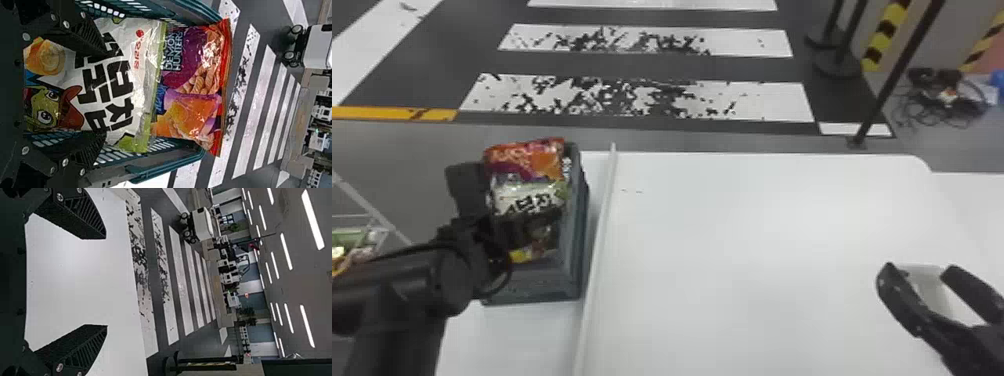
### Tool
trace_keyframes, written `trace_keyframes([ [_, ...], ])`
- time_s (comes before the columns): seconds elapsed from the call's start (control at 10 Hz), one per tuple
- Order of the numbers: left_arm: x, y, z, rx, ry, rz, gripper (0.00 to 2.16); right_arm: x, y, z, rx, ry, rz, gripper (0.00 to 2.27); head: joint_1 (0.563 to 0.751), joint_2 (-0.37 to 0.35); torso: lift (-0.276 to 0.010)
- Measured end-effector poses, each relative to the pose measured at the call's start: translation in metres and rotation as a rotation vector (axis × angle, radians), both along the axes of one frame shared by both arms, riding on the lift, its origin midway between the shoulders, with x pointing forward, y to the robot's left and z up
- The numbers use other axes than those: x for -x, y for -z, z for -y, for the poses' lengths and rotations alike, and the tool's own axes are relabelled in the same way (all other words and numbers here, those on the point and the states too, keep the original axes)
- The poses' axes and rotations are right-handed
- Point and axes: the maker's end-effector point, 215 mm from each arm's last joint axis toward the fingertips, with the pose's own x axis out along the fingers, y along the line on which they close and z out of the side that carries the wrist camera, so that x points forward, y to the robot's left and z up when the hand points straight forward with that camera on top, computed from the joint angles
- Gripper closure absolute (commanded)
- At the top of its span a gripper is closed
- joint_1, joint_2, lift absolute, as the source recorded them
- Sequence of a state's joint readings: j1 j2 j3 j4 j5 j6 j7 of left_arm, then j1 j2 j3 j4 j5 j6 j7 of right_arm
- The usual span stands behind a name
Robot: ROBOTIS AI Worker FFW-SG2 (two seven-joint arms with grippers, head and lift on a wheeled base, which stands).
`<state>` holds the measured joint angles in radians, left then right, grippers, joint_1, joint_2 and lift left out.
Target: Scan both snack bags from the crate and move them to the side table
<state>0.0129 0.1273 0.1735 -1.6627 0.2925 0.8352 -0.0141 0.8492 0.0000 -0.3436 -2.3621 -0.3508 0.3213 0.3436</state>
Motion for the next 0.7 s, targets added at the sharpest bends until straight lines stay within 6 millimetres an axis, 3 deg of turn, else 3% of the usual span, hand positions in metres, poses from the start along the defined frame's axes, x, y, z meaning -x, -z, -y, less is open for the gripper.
trace_keyframes([
  [0.1, 0.0, 0.003, -0.001, 0.026, 0.005, -0.006, 0.73, 0.001, 0.001, 0.0, 0.002, -0.001, -0.004, 0.12, 0.695, 0.026, -0.029],
  [0.2, 0.003, 0.009, 0.001, 0.058, 0.019, -0.019, 1.28, 0.002, 0.003, -0.001, 0.002, -0.002, -0.01, 0.12, 0.695, 0.024, -0.029],
  [0.4, 0.007, 0.014, 0.0, 0.079, 0.014, -0.035, 1.7, 0.001, 0.004, -0.005, -0.001, -0.009, -0.011, 0.12, 0.695, 0.027, -0.029],
  [0.7, 0.008, 0.01, -0.008, 0.069, -0.005, -0.025, 1.74, 0.0, 0.005, -0.007, -0.006, -0.013, -0.017, 0.12, 0.695, 0.044, -0.029],
])
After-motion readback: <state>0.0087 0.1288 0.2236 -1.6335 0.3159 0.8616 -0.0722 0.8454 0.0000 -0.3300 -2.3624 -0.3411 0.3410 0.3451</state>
